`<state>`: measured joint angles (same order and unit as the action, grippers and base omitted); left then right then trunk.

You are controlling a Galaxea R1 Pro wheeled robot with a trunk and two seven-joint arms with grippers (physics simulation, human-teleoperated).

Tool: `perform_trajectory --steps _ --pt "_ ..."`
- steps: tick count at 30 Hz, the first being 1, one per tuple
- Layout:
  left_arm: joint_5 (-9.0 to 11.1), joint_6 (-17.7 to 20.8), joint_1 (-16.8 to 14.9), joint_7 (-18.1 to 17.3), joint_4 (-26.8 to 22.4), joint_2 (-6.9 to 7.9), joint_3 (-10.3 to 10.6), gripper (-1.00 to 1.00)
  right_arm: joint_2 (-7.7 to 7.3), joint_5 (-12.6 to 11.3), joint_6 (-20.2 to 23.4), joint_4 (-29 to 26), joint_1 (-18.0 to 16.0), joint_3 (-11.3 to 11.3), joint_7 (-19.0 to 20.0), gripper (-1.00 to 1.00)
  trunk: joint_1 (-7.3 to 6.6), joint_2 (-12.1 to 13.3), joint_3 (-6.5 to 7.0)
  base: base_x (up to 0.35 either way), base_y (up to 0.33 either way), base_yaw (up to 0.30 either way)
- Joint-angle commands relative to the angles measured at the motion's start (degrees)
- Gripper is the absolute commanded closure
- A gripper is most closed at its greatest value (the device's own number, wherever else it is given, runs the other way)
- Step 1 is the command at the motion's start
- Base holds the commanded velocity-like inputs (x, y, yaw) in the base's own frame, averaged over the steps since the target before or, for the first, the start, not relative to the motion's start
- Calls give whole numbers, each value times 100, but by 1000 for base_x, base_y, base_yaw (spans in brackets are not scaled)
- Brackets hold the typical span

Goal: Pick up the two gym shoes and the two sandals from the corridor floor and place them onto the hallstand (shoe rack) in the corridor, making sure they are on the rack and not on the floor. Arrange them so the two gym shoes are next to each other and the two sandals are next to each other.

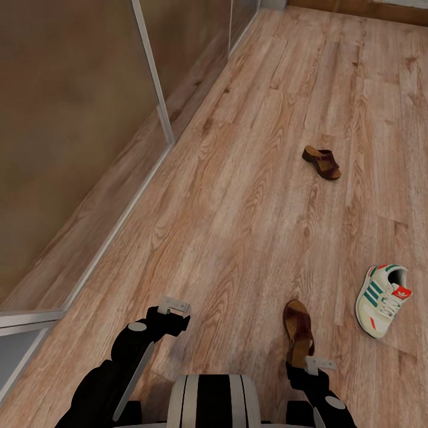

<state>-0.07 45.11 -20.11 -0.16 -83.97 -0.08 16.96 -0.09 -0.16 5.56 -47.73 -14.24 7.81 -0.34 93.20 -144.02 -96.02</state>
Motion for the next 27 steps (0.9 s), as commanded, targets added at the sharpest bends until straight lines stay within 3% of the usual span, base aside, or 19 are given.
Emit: perform_trajectory --steps 1,24,27 --pt "-1 27 -2 -2 -6 -1 1 -100 0 -2 33 -10 0 1 -3 100 -1 -1 -3 7 0 0" --pt "-1 26 -2 -2 -6 -1 1 -100 -9 -2 33 -17 0 8 -4 100 -1 -1 -3 0 0 0" --pt "-1 30 4 7 -6 -1 -8 -100 0 -2 33 -18 0 1 7 100 -9 3 64 0 0 0"
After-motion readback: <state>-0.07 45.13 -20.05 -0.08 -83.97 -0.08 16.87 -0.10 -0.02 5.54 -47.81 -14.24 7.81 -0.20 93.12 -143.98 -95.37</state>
